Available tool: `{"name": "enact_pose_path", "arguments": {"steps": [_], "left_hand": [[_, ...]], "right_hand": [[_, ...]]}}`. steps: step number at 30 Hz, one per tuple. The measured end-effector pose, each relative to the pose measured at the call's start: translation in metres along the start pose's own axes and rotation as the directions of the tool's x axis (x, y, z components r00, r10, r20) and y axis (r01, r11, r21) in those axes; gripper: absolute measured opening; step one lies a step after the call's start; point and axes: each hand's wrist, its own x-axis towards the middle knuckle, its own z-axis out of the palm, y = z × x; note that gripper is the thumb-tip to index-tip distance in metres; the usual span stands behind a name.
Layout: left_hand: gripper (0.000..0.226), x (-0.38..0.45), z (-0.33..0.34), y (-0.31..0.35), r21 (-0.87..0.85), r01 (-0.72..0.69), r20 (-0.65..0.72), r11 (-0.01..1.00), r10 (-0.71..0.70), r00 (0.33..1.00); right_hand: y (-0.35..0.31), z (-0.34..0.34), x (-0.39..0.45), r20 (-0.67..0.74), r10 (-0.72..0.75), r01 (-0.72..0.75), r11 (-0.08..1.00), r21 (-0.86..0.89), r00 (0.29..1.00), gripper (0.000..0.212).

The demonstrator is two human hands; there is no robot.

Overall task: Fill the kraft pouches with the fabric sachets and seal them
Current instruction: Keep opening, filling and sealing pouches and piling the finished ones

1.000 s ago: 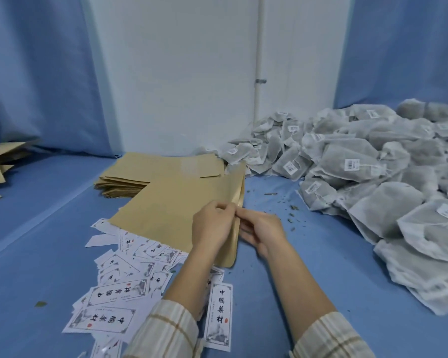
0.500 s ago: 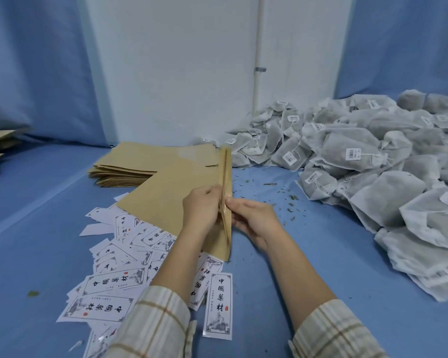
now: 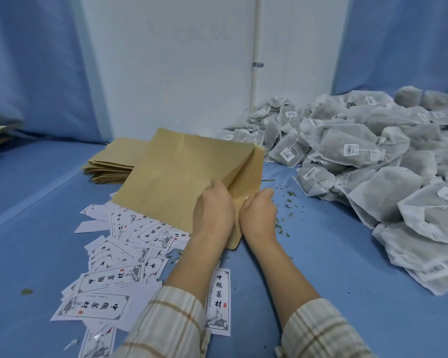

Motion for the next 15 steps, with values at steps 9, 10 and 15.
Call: {"name": "enact_pose_path", "arguments": {"steps": [9, 10, 15], "left_hand": [[0.014, 0.002, -0.018, 0.011, -0.091, -0.06, 0.002, 0.994, 0.06, 0.998], [0.014, 0.002, -0.018, 0.011, -0.076, -0.083, -0.005, 0.994, 0.083, 0.997], [0.019, 0.003, -0.024, 0.01, -0.076, -0.125, -0.02, 0.989, 0.124, 0.992]], "right_hand": [[-0.014, -0.007, 0.0, -0.001, -0.161, 0.161, 0.984, 0.074, 0.987, 0.018], [-0.013, -0.005, 0.003, 0.071, -0.146, 0.137, 0.983, 0.122, 0.987, 0.02], [-0.018, -0.01, 0.008, 0.399, -0.273, 0.292, 0.956, 0.014, 0.875, 0.03]]}}
